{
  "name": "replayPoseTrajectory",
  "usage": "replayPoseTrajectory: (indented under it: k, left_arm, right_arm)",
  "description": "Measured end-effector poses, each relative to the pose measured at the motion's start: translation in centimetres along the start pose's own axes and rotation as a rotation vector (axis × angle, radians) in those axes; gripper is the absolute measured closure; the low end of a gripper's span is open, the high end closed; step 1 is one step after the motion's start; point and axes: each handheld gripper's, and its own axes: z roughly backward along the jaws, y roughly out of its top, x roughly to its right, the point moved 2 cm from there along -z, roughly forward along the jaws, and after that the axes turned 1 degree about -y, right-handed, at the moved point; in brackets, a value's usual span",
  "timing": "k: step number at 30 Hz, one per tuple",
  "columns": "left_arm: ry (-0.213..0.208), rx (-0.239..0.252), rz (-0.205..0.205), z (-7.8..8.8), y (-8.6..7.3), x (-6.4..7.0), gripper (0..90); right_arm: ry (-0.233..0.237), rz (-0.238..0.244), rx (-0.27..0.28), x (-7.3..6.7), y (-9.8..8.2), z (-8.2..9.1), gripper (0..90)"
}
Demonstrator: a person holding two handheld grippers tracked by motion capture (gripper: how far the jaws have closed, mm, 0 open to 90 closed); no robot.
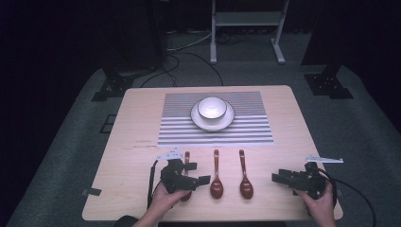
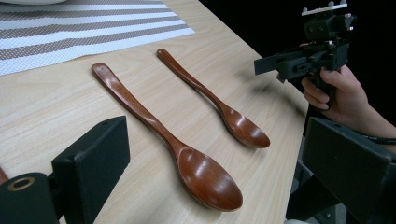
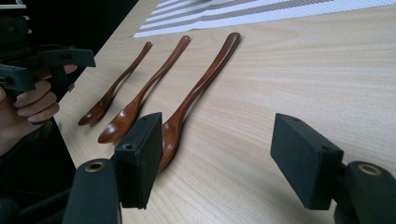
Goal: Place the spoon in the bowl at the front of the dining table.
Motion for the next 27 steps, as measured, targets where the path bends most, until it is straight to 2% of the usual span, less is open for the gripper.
replayPoseTrajectory:
  k: [15, 27]
  left_arm:
    - [-0.045, -0.043, -0.023, -1.0, -0.7, 1.5, 6.7]
    - [-0.107, -0.123, -0.035, -2.8, -1.4, 2.7, 6.7]
  right_arm:
    - [-0.013, 0.014, 0.003, -0.5, -0.1, 0.1, 33.3]
    - [-0.013, 0.004, 0.006, -0.3, -0.1, 0.1, 33.3]
